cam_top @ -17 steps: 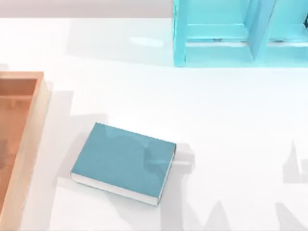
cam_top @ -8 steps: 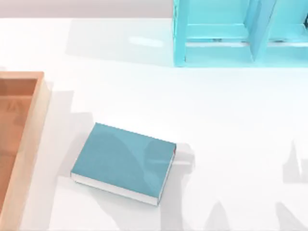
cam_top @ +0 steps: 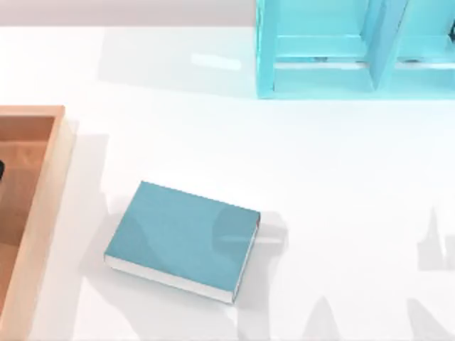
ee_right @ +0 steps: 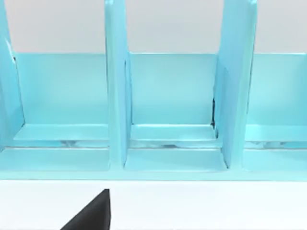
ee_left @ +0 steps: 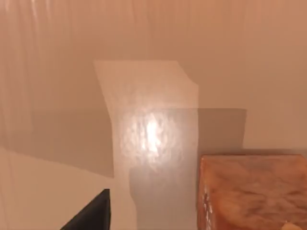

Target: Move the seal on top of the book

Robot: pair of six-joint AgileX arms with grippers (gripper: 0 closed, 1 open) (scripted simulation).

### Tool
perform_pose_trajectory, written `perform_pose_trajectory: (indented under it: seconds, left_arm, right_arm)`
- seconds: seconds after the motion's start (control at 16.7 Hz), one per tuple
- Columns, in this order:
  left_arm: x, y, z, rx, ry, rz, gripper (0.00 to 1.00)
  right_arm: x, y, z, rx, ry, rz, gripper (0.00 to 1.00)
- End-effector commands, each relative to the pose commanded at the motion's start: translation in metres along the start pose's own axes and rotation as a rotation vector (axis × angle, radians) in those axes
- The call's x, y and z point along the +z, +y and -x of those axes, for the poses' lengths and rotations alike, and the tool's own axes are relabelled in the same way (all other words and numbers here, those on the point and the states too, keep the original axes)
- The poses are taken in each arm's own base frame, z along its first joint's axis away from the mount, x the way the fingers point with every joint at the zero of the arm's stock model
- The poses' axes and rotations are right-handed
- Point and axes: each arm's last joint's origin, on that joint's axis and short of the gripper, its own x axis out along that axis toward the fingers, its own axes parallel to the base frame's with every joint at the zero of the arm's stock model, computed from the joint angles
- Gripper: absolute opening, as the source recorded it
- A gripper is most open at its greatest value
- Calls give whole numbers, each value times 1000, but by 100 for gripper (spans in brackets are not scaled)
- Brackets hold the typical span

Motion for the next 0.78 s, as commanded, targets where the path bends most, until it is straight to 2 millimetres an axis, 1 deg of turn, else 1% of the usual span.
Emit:
perform_pose_trajectory:
  seconds: [0.18,0.78]
  left_arm:
    - [0,0,0,0,0,0,100]
    - [0,0,0,0,0,0,25]
  right_arm:
    - [0,0,0,0,0,0,100]
    - [0,0,0,0,0,0,100]
